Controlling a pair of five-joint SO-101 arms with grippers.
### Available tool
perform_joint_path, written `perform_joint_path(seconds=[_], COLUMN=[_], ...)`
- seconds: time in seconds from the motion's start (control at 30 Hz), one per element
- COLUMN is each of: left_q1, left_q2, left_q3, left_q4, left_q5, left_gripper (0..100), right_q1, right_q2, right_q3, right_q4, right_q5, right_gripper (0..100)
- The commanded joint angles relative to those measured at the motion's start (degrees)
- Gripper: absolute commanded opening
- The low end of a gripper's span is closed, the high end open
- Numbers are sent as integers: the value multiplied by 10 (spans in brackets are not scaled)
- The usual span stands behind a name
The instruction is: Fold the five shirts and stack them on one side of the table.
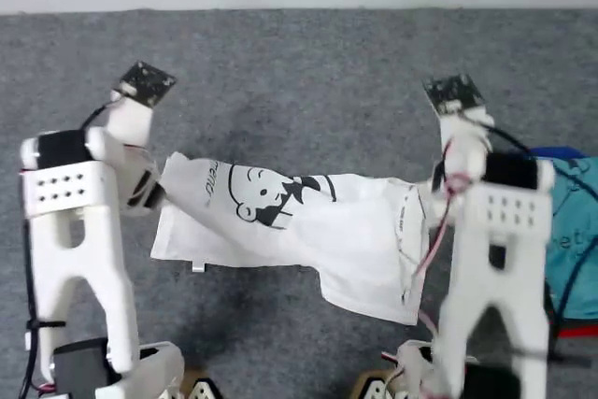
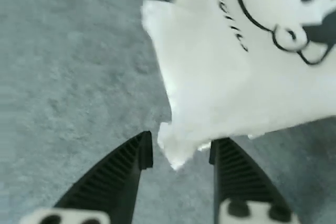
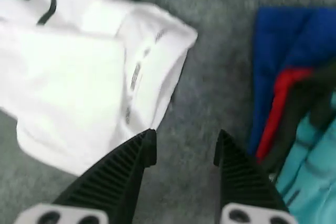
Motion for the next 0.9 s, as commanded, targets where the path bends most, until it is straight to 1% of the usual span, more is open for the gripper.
perform_joint_path(seconds=[0.0, 0.07, 0.17, 0.23, 0.33, 0.4, 0.57, 0.7, 0.8, 0.87], left_q1=[-31, -46, -51, -48, -50, -50, -49, -48, -47, -39], left_q2=[-25, -25, -25, -25, -25, -25, -25, -20, -20, -20], left_q3=[-71, -105, -134, -134, -126, -113, -98, -97, -78, -41], left_q4=[5, 28, 64, 76, 78, 78, 89, 89, 87, 89], left_q5=[4, 2, 2, 2, 4, 4, 4, 4, 3, -1], left_gripper=[181, 181, 180, 179, 178, 178, 178, 178, 178, 178], right_q1=[0, -7, -29, -46, -76, -86, -73, -66, -67, -67], right_q2=[105, 157, 214, 237, 243, 245, 269, 302, 312, 300], right_q3=[-100, -128, -135, -135, -135, -135, -135, -135, -136, -137], right_q4=[-10, -9, -10, -10, -9, -9, -25, -58, -63, -44], right_q5=[-20, -39, -43, -43, -43, -42, -42, -41, -41, -27], right_gripper=[191, 190, 188, 157, 83, 74, 72, 65, 4, 32])
